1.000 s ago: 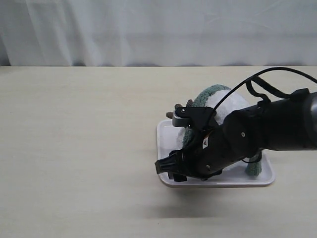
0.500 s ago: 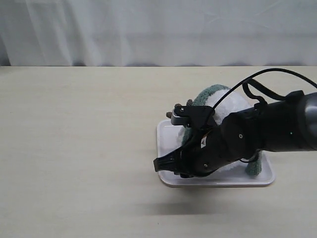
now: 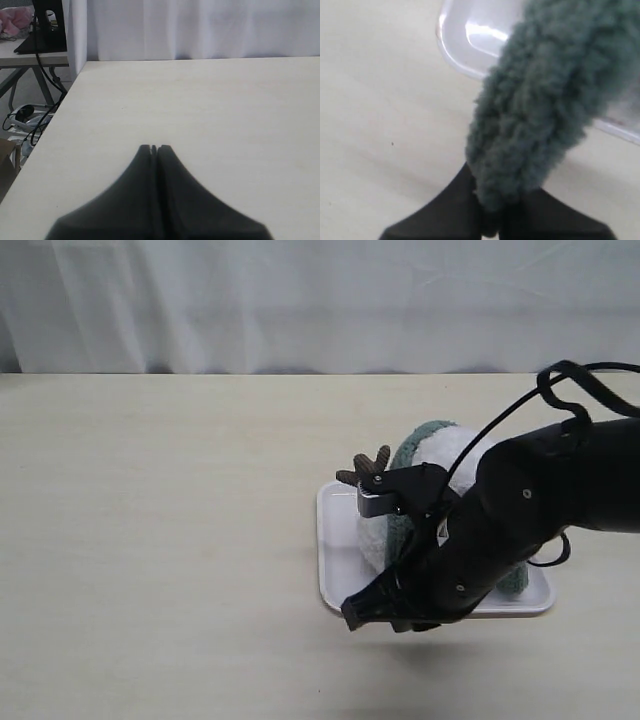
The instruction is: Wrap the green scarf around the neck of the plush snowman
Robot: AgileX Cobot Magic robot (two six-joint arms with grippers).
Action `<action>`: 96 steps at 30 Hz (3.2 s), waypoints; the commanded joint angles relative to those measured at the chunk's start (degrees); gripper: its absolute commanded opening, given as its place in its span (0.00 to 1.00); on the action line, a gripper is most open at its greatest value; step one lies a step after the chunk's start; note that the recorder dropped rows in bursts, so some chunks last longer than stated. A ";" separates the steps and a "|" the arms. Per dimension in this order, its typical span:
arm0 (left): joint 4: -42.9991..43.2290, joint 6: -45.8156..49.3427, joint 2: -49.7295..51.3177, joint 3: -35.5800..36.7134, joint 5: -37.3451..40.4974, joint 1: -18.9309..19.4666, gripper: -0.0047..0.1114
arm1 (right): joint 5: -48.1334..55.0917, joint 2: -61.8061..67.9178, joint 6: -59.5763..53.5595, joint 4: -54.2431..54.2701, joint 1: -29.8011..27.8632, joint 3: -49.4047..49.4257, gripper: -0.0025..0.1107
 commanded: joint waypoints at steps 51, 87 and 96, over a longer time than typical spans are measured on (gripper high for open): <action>-0.39 -0.10 -0.10 0.21 -1.02 -0.28 0.04 | 14.64 -15.81 -4.86 -2.50 0.09 -11.80 0.06; -0.37 -0.10 -0.10 0.21 -0.77 -0.28 0.04 | 14.00 8.91 18.31 -27.74 0.09 -24.50 0.06; -0.37 -0.10 -0.10 0.21 -0.77 -0.28 0.04 | 19.20 6.09 16.37 -27.34 0.09 -27.88 0.06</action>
